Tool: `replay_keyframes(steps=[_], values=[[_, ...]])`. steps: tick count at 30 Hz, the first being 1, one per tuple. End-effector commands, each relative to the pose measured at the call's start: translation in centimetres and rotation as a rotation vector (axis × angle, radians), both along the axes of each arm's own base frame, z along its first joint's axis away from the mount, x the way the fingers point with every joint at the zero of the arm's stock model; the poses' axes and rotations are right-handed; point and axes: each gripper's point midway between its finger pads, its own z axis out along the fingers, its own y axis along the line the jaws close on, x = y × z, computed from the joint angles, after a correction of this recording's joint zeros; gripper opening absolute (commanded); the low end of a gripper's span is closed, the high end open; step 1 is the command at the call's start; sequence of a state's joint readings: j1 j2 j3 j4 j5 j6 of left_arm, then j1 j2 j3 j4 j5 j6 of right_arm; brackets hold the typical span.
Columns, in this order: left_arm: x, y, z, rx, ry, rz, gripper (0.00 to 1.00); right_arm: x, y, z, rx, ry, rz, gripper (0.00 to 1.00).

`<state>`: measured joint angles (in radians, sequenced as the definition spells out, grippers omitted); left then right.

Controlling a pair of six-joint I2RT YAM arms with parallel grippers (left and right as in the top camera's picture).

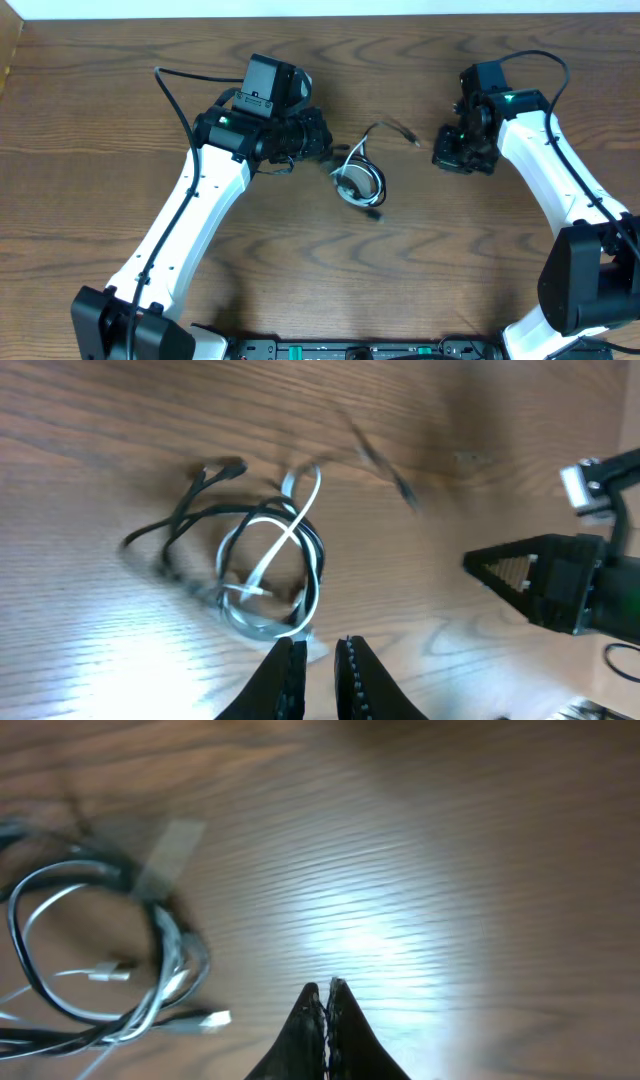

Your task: Untangle cables

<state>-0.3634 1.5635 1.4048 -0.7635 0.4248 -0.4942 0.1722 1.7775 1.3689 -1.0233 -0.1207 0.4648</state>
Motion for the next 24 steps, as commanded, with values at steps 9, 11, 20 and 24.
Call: replay_keyframes(steps=[9,11,20,24], values=[[-2.5,0.0,-2.1,0.131,0.015,-0.168,0.26,0.6,1.5,0.3,0.065,-0.039,0.113,0.22],[-3.5,-0.8,-3.2,0.151,0.023,-0.230,0.31,0.6,1.5,0.3,0.066,-0.040,0.113,0.33],[-4.5,-5.7,-8.6,0.224,0.021,-0.428,0.35,0.9,0.7,0.4,0.088,-0.043,0.103,0.44],[-3.5,-7.2,-13.1,0.255,0.049,-0.463,0.35,1.1,0.0,0.7,0.153,-0.049,0.105,0.44]])
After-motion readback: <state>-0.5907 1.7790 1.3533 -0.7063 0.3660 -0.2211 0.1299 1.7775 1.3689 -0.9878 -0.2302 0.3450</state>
